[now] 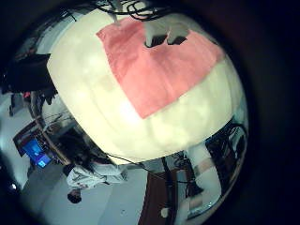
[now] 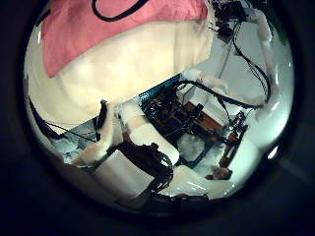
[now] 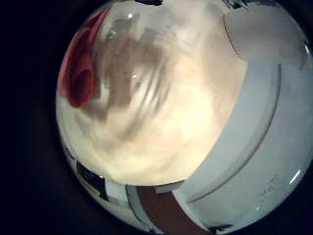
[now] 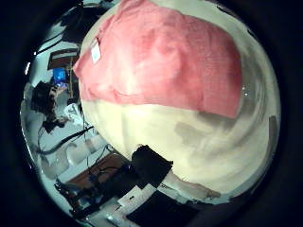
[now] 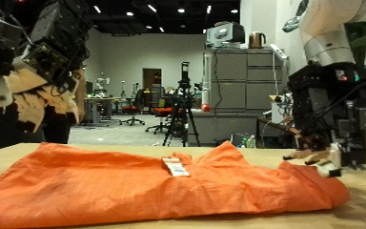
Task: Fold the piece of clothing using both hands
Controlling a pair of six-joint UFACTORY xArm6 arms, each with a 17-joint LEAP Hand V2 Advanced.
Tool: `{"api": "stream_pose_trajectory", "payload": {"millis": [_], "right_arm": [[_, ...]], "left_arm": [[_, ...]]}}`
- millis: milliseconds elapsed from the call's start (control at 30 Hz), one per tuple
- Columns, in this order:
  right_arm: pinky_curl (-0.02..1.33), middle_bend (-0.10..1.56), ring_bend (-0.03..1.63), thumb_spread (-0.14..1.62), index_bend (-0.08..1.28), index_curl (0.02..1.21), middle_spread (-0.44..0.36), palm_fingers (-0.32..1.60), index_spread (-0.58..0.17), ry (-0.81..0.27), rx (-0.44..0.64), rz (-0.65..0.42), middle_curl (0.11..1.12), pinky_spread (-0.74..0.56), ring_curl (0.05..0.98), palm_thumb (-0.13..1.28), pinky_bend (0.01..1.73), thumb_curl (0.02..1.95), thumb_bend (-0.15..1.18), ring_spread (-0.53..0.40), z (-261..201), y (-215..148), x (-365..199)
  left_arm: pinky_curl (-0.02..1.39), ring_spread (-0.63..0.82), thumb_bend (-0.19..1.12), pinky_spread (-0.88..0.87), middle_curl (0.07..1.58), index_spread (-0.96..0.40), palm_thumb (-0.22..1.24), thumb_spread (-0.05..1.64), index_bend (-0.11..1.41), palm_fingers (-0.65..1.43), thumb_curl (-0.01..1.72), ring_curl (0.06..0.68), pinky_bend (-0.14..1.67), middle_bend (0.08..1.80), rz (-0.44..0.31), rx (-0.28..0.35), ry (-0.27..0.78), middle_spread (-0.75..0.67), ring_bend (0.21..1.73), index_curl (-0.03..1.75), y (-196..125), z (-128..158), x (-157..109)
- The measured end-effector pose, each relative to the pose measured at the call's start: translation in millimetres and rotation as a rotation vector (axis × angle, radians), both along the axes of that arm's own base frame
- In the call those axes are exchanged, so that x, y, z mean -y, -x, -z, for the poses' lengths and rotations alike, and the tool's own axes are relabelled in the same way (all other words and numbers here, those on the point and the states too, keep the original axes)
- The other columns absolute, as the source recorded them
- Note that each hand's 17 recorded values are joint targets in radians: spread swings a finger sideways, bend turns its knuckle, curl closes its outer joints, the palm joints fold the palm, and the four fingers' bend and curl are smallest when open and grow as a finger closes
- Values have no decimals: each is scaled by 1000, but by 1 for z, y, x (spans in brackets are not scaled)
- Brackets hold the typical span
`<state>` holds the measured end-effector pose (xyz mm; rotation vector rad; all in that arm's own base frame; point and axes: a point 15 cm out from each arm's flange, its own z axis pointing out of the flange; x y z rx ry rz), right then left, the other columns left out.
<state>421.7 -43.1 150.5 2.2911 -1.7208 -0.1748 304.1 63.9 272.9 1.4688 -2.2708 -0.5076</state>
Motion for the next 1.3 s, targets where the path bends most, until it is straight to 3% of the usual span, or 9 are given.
{"api": "stream_pose_trajectory", "payload": {"millis": [300,467,567,600,700,767,867,1100,1300], "right_arm": [[315,232,447,971,158,258,50,219,-286,97,-121,-18,347,213,264,353,408,284,-23,109,14,7,1],[290,283,507,994,179,274,9,379,-260,113,-148,-37,359,144,264,472,372,306,0,15,21,10,2],[265,374,655,1007,197,285,-57,717,-272,108,-146,-42,384,7,288,578,366,326,14,-109,23,10,3],[271,375,676,1009,177,286,-78,753,-274,105,-147,-43,387,-44,292,595,405,329,8,-139,23,10,3],[295,479,779,1010,203,307,-171,1151,-316,103,-148,-39,429,-286,333,672,564,345,7,-237,23,10,8],[342,596,845,1011,313,369,-198,1397,-340,94,-148,-32,482,-400,381,722,657,356,7,-257,22,10,15],[395,780,926,1015,497,453,-180,1487,-348,78,-147,-42,552,-458,427,824,769,385,27,-258,20,11,19],[538,1067,1152,1035,871,635,-145,1342,-313,67,-122,-49,669,-396,535,1067,1063,487,108,-233,6,11,25],[636,1208,1281,1058,1019,720,-133,1191,-286,13,-101,-37,728,-327,613,1125,1212,567,124,-225,-11,23,32]], "left_arm": [[311,606,-22,570,229,151,633,1073,145,-66,440,217,297,173,4,-5,-7,458,417,237,2,-1,-6],[312,607,-22,570,231,151,633,1073,147,-65,439,217,295,174,7,-2,-12,461,415,239,0,-1,-6],[312,607,-22,570,232,151,633,1073,146,-64,438,219,294,174,7,-2,-12,464,417,239,0,-1,-6],[312,607,-22,570,232,151,633,1073,146,-64,438,220,294,174,7,-2,-12,465,417,239,0,-1,-6],[312,606,-22,570,232,151,633,1073,145,-62,437,221,292,175,1,-1,-13,466,419,239,0,-2,-9],[312,606,-22,570,232,151,633,1073,145,-62,437,222,292,175,0,1,-13,467,420,239,0,-2,-11],[314,606,-22,570,232,151,633,1073,147,-61,437,222,293,175,-4,3,-10,468,419,239,-1,-3,-12],[316,606,-22,569,232,151,633,1073,147,-61,436,223,294,174,-11,7,-11,463,419,238,0,-4,-16],[316,605,-22,569,235,151,633,1073,147,-58,436,225,290,177,-13,17,-12,462,420,240,2,-10,-16]]}}
